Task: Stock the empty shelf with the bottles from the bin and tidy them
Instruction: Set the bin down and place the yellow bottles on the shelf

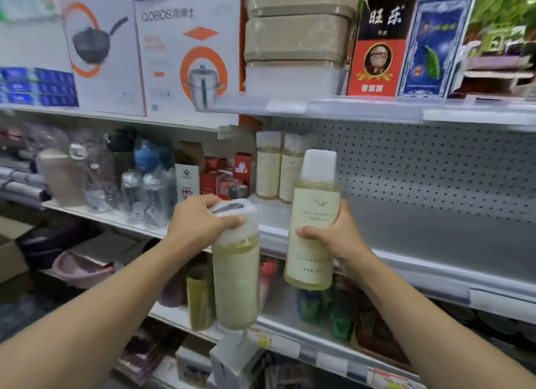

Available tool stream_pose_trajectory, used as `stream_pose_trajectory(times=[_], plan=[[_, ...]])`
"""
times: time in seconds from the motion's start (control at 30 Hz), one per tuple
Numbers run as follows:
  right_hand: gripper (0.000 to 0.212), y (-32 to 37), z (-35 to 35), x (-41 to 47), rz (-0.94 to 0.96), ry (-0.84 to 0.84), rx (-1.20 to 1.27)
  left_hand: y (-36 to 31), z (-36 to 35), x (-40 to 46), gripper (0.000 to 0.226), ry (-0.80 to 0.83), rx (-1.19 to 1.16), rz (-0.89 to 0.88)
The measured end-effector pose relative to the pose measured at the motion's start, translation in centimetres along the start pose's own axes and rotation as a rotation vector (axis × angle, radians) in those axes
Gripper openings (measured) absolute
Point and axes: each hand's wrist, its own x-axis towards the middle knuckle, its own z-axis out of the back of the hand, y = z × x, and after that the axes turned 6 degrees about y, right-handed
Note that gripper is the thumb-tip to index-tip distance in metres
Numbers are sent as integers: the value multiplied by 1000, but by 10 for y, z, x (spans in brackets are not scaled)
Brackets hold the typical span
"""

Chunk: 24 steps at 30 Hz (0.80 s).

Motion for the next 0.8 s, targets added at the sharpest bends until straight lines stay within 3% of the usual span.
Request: stream_pose_trajectory(times=[0.2, 0.33, 0.47, 0.67, 0.73, 0.8], plan=[[75, 14, -18, 48, 24, 10, 12, -12, 18, 23, 20, -133, -93, 7], [70, 19, -27, 76, 6, -30, -2, -14, 28, 44, 20, -126, -120, -17], [45, 24, -32, 100, -10, -56, -50, -18, 36, 72, 25, -103, -165, -42], [39, 7, -40, 128, -87, -114, -25, -17, 35, 119, 26, -55, -226, -112], [44, 1, -39, 136, -84, -151, -38, -17, 31, 132, 27, -33, -249, -133], [67, -6, -37, 145, -40, -216, -90, -18, 26, 143, 28, -10, -299, -147]])
